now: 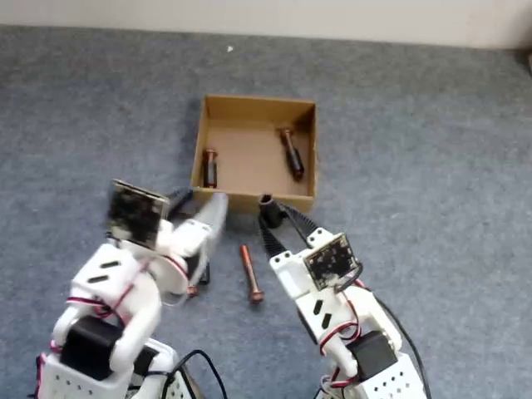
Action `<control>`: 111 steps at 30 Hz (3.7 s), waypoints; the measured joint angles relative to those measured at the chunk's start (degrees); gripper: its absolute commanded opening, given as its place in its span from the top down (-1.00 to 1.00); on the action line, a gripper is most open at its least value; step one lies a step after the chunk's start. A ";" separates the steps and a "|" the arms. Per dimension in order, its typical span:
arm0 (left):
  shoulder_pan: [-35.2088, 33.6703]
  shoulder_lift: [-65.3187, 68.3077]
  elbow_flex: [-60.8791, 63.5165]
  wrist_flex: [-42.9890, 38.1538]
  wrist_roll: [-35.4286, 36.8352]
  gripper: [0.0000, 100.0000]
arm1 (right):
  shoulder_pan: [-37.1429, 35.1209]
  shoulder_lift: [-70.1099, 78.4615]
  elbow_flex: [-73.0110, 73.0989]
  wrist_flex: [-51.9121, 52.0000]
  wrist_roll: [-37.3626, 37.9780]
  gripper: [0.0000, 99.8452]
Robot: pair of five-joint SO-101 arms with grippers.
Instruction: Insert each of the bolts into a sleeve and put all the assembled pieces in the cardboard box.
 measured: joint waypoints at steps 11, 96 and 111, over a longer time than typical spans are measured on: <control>-8.35 13.36 -5.10 10.02 -19.78 0.71 | 2.99 0.00 1.23 0.00 0.00 0.99; -16.53 110.59 -66.64 25.93 -68.31 0.71 | 3.16 0.00 1.76 0.00 2.81 0.99; -16.53 110.24 -67.78 31.65 -70.59 0.70 | 3.16 0.00 1.76 0.00 2.81 0.99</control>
